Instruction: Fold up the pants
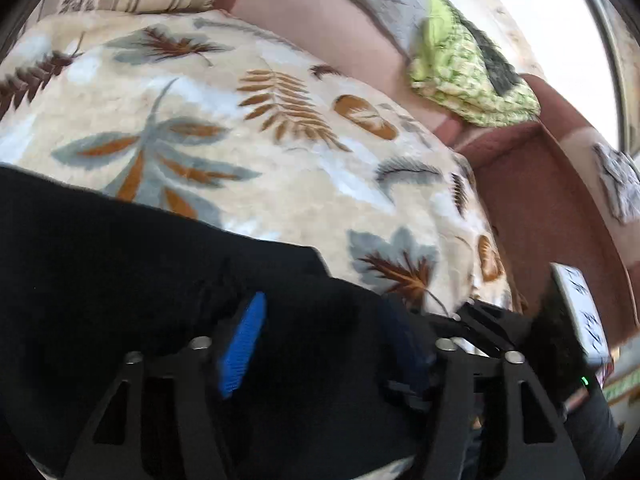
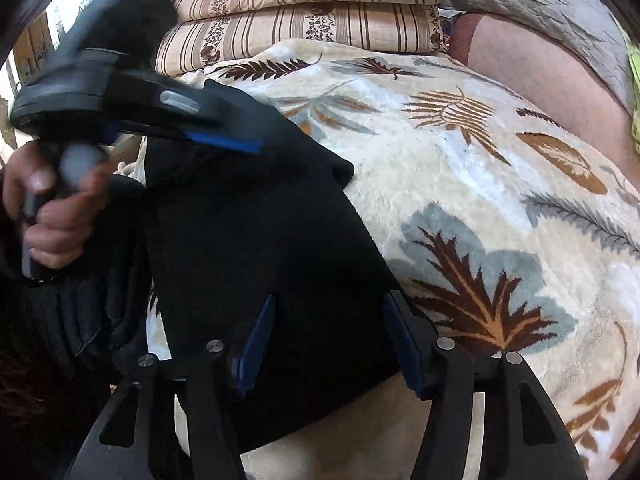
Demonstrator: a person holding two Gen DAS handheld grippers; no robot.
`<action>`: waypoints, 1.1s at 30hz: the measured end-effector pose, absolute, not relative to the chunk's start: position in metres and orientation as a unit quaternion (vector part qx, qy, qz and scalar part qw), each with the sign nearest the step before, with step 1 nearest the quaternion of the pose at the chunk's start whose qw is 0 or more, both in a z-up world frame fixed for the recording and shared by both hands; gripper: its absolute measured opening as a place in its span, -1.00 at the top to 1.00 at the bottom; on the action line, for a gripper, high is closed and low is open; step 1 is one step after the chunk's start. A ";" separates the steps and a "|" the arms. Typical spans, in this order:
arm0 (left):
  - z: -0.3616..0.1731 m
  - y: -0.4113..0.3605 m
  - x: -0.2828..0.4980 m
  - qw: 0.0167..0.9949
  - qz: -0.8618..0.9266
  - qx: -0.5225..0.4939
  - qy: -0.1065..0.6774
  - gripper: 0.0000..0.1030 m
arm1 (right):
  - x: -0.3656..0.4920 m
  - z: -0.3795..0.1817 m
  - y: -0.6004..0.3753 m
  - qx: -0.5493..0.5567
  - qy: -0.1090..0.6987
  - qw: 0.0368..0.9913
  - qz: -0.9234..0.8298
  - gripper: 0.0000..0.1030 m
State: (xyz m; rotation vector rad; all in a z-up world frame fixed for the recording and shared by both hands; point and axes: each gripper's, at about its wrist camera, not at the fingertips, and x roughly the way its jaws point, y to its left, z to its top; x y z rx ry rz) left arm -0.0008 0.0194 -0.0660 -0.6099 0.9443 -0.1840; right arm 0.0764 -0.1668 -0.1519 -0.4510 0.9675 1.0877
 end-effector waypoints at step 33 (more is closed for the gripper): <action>-0.135 0.220 -0.197 0.759 -0.014 -0.595 0.266 -0.66 | 0.031 -0.079 -0.236 0.119 0.459 0.792 0.385 -0.61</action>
